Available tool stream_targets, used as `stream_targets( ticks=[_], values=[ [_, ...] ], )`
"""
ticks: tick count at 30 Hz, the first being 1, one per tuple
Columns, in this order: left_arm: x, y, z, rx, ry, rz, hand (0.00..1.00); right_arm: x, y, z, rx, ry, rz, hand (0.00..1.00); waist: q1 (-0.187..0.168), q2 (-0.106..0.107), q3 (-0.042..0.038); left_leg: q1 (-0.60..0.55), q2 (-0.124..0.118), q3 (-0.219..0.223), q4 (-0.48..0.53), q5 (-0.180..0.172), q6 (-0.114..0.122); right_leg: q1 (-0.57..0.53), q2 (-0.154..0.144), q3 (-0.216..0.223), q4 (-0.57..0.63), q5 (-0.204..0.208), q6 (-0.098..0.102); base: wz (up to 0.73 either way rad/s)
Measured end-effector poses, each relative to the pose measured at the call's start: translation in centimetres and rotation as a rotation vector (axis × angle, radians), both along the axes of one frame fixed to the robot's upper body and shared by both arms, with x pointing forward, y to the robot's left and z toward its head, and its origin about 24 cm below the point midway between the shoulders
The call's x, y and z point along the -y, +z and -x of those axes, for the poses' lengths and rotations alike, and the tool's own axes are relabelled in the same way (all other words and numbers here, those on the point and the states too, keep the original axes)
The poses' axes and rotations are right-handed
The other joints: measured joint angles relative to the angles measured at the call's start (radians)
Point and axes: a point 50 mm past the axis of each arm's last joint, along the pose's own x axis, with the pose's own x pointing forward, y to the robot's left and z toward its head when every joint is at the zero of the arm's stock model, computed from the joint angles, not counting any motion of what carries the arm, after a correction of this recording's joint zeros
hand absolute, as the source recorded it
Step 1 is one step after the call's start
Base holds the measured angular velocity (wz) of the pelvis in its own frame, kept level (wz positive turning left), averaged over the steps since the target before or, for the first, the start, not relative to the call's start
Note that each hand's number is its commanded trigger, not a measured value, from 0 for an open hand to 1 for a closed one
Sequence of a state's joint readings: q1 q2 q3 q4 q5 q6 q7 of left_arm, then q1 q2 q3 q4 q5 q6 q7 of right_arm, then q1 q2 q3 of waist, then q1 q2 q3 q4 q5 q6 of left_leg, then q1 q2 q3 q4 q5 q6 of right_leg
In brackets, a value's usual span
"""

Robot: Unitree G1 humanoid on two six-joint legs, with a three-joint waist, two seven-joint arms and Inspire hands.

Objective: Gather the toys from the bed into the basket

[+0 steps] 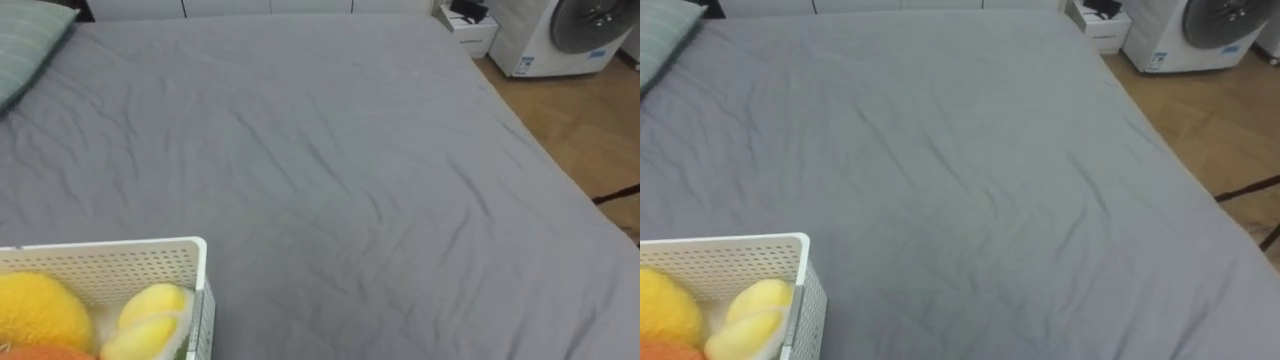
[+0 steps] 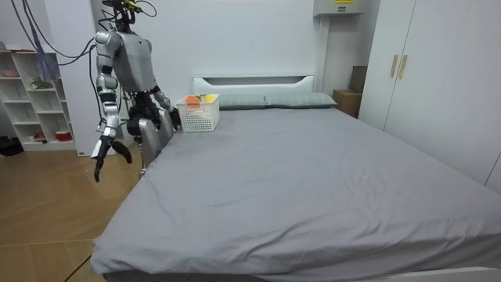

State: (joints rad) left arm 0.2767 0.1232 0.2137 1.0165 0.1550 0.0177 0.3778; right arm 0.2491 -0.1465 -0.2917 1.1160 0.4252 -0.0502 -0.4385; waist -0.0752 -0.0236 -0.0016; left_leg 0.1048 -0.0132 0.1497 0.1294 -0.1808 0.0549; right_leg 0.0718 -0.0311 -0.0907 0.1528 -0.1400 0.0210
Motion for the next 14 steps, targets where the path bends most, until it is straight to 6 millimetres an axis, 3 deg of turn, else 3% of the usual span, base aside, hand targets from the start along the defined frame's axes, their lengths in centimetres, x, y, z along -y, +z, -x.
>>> stream_targets(
  ticks=[4,8,14],
  values=[
    [0.0,-0.1,0.0,-0.008,-0.012,0.014,0.0,-1.2,-0.7,-0.1,-0.053,0.2,-0.101,0.0,0.022,0.0,0.0014,0.003,0.0,0.001,0.0,-0.002,-0.002,-0.002,0.0,-0.004,-0.001,-0.002,-0.001,-0.04],
    [0.3,-0.2,-0.4,-0.009,-0.042,0.022,0.0,-2.9,-1.4,-2.0,-0.074,0.413,-0.212,0.0,0.052,0.003,0.0017,0.002,0.0,-0.003,0.002,-0.003,-0.002,0.0,0.0,-0.008,-0.002,-0.003,-0.001,0.02],
    [1.0,-0.4,-0.3,-0.016,-0.045,0.049,0.0,-4.0,-1.8,-3.9,-0.089,0.57,-0.3,0.0,0.068,0.003,0.0028,0.007,0.0,-0.018,0.002,-0.003,-0.003,0.016,-0.001,-0.031,-0.012,-0.004,-0.002,0.11]
  ],
)
